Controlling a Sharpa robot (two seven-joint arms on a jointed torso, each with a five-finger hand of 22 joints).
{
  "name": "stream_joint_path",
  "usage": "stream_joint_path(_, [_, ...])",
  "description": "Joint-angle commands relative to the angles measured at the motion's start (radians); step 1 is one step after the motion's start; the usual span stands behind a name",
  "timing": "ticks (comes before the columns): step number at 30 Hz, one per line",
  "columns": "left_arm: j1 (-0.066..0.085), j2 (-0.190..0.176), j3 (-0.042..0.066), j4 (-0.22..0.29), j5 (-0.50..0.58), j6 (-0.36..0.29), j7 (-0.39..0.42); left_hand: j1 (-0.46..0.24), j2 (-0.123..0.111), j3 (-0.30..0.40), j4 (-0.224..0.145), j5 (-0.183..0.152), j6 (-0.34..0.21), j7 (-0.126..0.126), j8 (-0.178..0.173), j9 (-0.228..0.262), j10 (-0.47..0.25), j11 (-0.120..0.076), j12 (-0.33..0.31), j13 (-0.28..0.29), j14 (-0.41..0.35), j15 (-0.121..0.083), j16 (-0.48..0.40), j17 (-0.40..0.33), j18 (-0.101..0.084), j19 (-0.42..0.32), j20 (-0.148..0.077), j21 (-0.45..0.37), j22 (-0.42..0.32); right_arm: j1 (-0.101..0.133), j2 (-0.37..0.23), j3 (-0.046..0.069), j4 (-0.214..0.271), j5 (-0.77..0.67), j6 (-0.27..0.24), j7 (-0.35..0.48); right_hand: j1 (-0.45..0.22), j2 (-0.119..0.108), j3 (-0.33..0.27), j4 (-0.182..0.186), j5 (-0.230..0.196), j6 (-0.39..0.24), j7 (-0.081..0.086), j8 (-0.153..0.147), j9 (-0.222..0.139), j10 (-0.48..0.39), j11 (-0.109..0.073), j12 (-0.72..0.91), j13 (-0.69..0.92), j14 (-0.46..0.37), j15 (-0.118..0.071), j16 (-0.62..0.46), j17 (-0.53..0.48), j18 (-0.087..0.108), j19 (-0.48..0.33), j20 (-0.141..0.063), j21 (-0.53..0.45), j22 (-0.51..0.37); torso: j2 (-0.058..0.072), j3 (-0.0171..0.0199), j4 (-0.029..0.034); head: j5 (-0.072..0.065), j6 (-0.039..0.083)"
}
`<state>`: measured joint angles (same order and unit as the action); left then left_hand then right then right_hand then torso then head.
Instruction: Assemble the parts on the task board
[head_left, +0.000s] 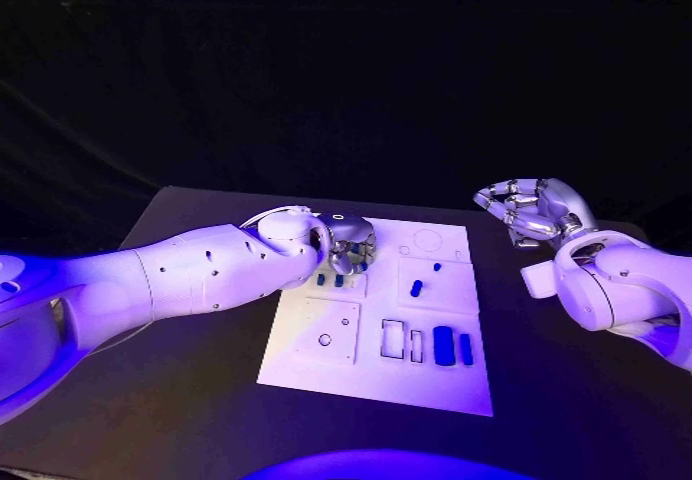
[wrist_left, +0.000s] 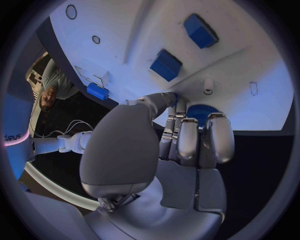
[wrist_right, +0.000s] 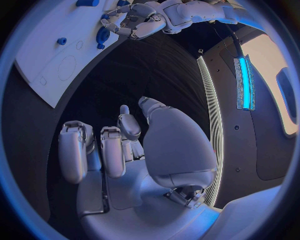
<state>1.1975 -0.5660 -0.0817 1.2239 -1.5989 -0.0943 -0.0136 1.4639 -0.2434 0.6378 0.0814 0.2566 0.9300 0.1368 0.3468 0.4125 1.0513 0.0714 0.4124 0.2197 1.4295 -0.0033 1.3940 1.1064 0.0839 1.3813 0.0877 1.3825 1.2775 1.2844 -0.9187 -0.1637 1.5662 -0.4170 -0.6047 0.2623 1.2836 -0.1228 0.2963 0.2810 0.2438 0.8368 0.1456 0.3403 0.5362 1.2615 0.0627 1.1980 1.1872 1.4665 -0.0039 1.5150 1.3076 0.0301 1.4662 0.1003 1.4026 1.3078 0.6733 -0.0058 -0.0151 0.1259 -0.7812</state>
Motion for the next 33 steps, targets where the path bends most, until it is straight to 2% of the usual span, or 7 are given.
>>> stream_joint_path(1, [-0.007,-0.005,-0.002,0.005,0.017,-0.021,0.018,-0.012,-0.001,0.004,-0.004,-0.004,0.009,0.002,-0.005,0.0,0.007,0.0,-0.008,-0.002,0.007,0.001,0.005,-0.002,-0.011,0.007,0.001,0.007,0.003,-0.001,0.001,0.0,0.001,-0.006,0.0,0.011,0.006,0.002,0.001,0.0,0.005,-0.004,0.001,0.004,-0.001,0.007,0.0,0.006,0.001,0.067,-0.005,-0.005,0.117,0.012,0.011,-0.003,-0.002,0.164,0.0,-0.0001,-0.001,0.0,0.002])
stream_joint_path(9, [-0.01,-0.03,0.01,0.029,0.03,-0.053,0.019,-0.022,-0.006,0.003,-0.004,-0.003,0.013,0.003,-0.008,-0.001,0.013,0.002,-0.017,-0.005,0.007,0.002,0.006,-0.004,-0.012,0.01,0.002,0.009,0.007,-0.001,0.0,0.0,0.0,-0.006,-0.003,0.012,0.006,0.002,0.001,0.0,0.005,-0.004,0.001,0.004,-0.001,0.007,0.0,0.006,0.001,0.067,-0.005,-0.005,0.117,0.012,0.011,-0.003,-0.002,0.164,0.0,0.0003,0.0005,0.0,0.007])
stream_joint_path(20, [-0.008,-0.089,0.043,0.095,0.056,-0.073,0.008,-0.031,-0.007,0.003,-0.004,-0.003,0.021,0.002,-0.01,-0.001,0.022,0.002,-0.024,-0.008,0.009,0.003,0.007,-0.004,-0.013,0.014,0.003,0.013,0.013,-0.001,-0.002,0.0,-0.003,-0.006,-0.005,0.013,0.006,0.002,0.001,0.0,0.005,-0.004,0.001,0.004,-0.001,0.007,0.0,0.006,0.001,0.067,-0.005,-0.005,0.117,0.012,0.011,-0.003,-0.002,0.164,-0.002,0.0005,0.0023,0.004,0.013])
stream_joint_path(24, [-0.007,-0.113,0.051,0.119,0.066,-0.069,0.001,-0.032,-0.007,0.003,-0.004,-0.003,0.022,0.002,-0.01,-0.001,0.024,0.002,-0.025,-0.008,0.01,0.002,0.007,-0.004,-0.014,0.015,0.003,0.014,0.014,-0.001,-0.002,0.0,-0.003,-0.006,-0.005,0.013,0.006,0.002,0.001,0.0,0.005,-0.004,0.001,0.004,-0.001,0.007,0.0,0.006,0.001,0.067,-0.005,-0.005,0.117,0.012,0.011,-0.003,-0.002,0.164,-0.001,0.0001,0.0021,0.006,0.016])
stream_joint_path(30, [-0.007,-0.148,0.055,0.138,0.079,-0.053,-0.011,-0.035,-0.007,0.002,-0.004,-0.003,0.026,0.002,-0.01,-0.001,0.029,0.001,-0.028,-0.009,0.01,0.002,0.008,-0.004,-0.014,0.016,0.003,0.015,0.015,-0.001,-0.004,0.0,-0.003,-0.006,-0.005,0.013,0.006,0.002,0.001,0.0,0.005,-0.004,0.001,0.004,-0.001,0.007,0.0,0.006,0.001,0.067,-0.005,-0.005,0.117,0.012,0.011,-0.003,-0.002,0.164,0.0,-0.0002,0.0004,0.006,0.019])
stream_joint_path(33, [-0.007,-0.161,0.056,0.137,0.085,-0.048,-0.015,-0.036,-0.007,0.002,-0.004,-0.004,0.026,0.002,-0.01,-0.001,0.029,0.001,-0.028,-0.009,0.01,0.002,0.007,-0.006,-0.014,0.016,0.003,0.014,0.014,-0.001,-0.006,0.0,-0.003,-0.006,-0.005,0.012,0.006,0.002,0.001,0.0,0.005,-0.004,0.001,0.004,-0.001,0.007,0.0,0.006,0.001,0.067,-0.005,-0.005,0.117,0.012,0.011,-0.003,-0.002,0.164,0.0,-0.0008,0.0024,0.005,0.019])
